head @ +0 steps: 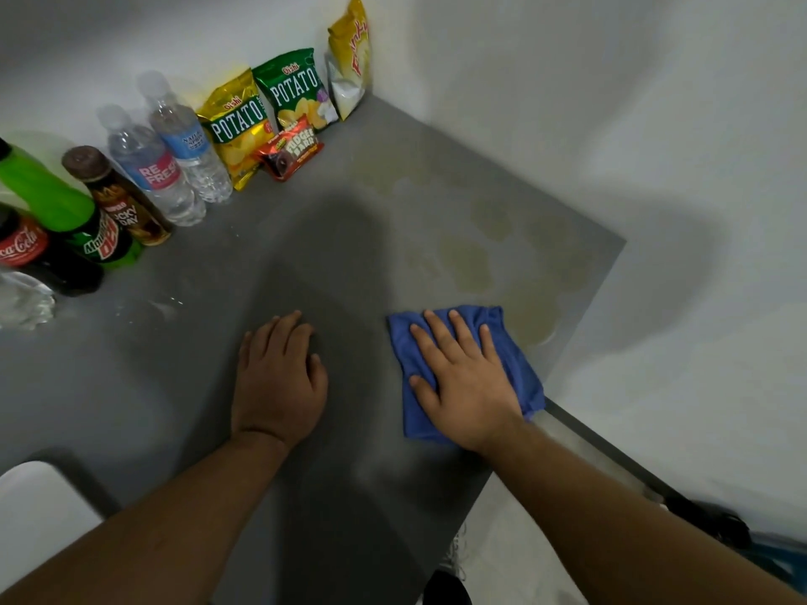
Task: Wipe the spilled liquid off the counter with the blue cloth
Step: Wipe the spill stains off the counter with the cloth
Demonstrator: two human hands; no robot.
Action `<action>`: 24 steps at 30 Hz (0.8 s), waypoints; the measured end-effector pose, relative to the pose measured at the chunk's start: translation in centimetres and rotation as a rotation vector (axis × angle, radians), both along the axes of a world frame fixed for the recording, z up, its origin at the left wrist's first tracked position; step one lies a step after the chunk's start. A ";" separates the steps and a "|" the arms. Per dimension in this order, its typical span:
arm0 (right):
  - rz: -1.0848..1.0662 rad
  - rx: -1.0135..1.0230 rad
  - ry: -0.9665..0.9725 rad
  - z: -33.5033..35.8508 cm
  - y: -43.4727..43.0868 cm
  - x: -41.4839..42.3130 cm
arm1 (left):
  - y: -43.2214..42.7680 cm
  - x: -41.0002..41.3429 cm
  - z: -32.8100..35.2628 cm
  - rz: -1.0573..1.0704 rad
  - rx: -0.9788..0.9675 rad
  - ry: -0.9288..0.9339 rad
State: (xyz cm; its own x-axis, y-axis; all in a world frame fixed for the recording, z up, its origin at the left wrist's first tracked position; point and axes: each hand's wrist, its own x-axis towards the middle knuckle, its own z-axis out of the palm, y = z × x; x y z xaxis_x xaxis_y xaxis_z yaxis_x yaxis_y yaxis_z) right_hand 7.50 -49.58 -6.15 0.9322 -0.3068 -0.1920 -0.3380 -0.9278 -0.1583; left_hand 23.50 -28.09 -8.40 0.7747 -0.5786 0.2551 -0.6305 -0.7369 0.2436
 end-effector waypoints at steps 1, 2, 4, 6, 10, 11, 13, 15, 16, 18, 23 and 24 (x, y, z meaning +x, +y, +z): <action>0.031 0.007 0.006 0.0 0.6 -0.3 | 0.0 0.1 0.0 0.000 0.003 0.002; 0.083 0.021 0.008 0.0 0.9 -1.1 | 0.0 0.1 0.0 -0.001 0.007 0.009; 0.191 0.054 -0.010 0.1 0.7 -3.5 | -0.1 0.2 0.1 -0.002 0.013 0.023; 0.251 0.061 -0.018 0.1 -0.9 -5.5 | -0.3 0.2 0.5 0.005 0.011 0.031; 0.187 0.038 0.004 0.1 -4.8 -5.5 | -2.1 -0.9 1.5 -0.065 -0.013 0.040; 0.159 0.025 0.004 0.2 -5.3 -4.7 | -2.9 -1.3 1.5 -0.103 -0.022 0.039; 0.099 -0.001 0.009 0.2 -5.2 -2.7 | -4.5 -1.9 1.5 -0.155 -0.038 0.040; 0.058 -0.010 0.020 0.0 -4.2 -1.2 | -6.2 -2.1 1.4 -0.166 -0.044 0.047; 0.057 -0.007 0.018 0.0 -3.6 -1.0 | -6.8 -2.0 1.4 -0.159 -0.041 0.052; 0.114 0.016 0.008 0.1 -2.9 -1.8 | -7.6 -1.7 1.2 -0.140 -0.027 0.066; 0.279 0.063 -0.007 0.0 -5.8 -5.8 | -7.4 -1.3 0.6 -0.130 0.007 0.108; 0.258 0.060 -0.007 0.0 -6.9 -5.9 | -7.4 -1.3 0.6 -0.127 0.008 0.112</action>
